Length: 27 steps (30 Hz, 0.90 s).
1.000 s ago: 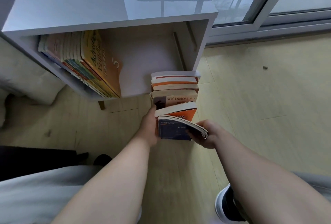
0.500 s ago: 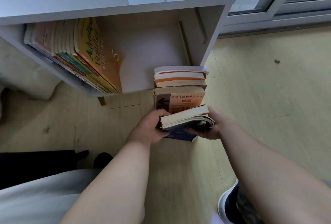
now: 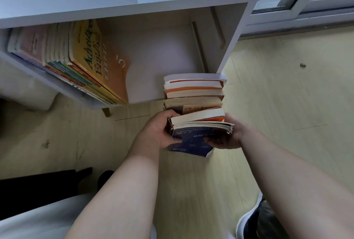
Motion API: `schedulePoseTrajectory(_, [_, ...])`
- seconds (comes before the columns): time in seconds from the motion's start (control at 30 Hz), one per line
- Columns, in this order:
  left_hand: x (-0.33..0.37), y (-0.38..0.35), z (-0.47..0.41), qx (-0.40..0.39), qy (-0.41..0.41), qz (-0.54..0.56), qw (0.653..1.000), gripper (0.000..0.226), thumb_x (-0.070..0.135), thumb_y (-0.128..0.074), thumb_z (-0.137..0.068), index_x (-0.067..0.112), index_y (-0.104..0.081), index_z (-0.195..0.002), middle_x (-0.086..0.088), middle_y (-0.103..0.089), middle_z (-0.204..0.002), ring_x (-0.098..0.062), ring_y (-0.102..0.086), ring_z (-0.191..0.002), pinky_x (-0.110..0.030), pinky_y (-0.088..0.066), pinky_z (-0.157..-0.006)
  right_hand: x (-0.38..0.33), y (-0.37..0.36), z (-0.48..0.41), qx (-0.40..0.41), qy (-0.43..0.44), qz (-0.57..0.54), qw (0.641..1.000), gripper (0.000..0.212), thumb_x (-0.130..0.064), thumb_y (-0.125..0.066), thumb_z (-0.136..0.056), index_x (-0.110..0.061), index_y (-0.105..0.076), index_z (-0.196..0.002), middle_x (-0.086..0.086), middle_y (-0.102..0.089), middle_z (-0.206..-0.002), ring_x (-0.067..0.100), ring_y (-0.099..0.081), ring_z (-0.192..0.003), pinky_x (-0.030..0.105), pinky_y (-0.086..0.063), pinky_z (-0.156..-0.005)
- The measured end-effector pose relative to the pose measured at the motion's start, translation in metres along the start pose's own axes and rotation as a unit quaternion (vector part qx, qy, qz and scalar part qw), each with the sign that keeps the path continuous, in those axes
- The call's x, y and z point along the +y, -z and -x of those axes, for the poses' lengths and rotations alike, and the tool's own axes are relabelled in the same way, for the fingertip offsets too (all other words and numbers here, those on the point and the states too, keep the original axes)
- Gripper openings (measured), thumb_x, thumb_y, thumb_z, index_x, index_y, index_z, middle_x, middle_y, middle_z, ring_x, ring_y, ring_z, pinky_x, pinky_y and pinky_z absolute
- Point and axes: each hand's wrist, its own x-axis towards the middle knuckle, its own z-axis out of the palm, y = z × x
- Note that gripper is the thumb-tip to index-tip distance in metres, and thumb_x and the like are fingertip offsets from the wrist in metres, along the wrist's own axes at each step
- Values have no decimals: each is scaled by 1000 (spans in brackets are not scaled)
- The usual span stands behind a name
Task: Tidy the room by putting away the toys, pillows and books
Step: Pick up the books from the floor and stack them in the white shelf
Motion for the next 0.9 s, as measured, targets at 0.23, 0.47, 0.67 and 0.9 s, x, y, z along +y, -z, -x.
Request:
schedulePoseTrajectory(0.23, [7, 4, -7, -33, 4, 63, 997, 61, 18, -64, -75, 10, -62, -136, -17, -69, -127, -38, -62, -118, -68, -27, -114, -28, -7, -5, -16, -52, -17, 998, 75, -68, -68, -81, -8, -65, -126, 25, -69, -119, 40, -68, -108, 44, -64, -68])
schedulePoseTrajectory(0.47, [33, 16, -29, 29, 69, 114, 991, 74, 61, -35, -96, 12, -38, -151, -23, -48, -149, -52, -38, -139, -80, -15, -108, -41, -4, -11, -14, -53, 107, 993, 72, -57, -76, -68, -7, -69, -120, 20, -70, -124, 36, -65, -111, 49, -50, -104])
schedulePoseTrajectory(0.67, [36, -6, -35, 52, 59, -57, 995, 69, 78, -54, -80, 26, -67, -123, -17, -70, -121, -45, -58, -116, -73, -35, -102, -45, -4, -13, 32, -38, 147, 988, 57, -46, -77, -62, -6, -72, -103, 19, -75, -109, 40, -64, -105, 49, -50, -100])
schedulePoseTrajectory(0.9, [39, -8, -34, 28, 53, -96, 994, 80, 81, -72, -64, 35, -63, -129, -13, -62, -136, -48, -50, -127, -82, -35, -92, -45, 2, -21, -3, 39, 158, 987, 32, -34, -62, -88, -10, -74, -106, 16, -73, -120, 40, -66, -116, 63, -48, -102])
